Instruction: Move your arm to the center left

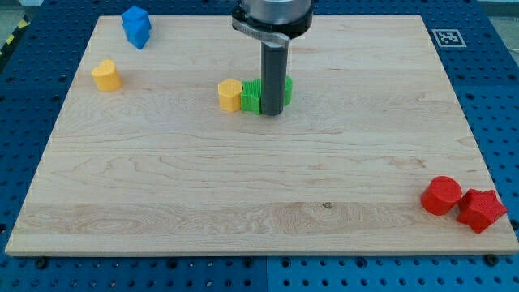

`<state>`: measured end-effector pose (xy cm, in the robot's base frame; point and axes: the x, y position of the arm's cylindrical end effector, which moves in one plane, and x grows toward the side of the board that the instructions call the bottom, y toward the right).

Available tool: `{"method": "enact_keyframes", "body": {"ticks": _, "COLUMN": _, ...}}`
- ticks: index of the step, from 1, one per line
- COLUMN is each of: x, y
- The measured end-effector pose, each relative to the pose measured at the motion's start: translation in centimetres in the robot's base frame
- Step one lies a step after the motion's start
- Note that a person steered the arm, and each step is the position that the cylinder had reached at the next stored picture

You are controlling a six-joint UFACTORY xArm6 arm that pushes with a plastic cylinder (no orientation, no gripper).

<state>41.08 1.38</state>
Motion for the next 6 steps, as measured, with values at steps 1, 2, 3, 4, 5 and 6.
{"method": "enact_keyframes", "body": {"ticks": 1, "x": 1.6, "y": 0.0}}
{"method": "enact_keyframes", "body": {"ticks": 2, "x": 4.2, "y": -0.5}}
{"method": "enact_keyframes", "body": {"ticks": 3, "x": 4.2, "y": -1.4}}
{"method": "enact_keyframes", "body": {"ticks": 4, "x": 4.3, "y": -4.1}}
{"method": "enact_keyframes", "body": {"ticks": 5, "x": 4.3, "y": -9.8}}
{"method": "enact_keyframes", "body": {"ticks": 6, "x": 4.0, "y": -16.3}}
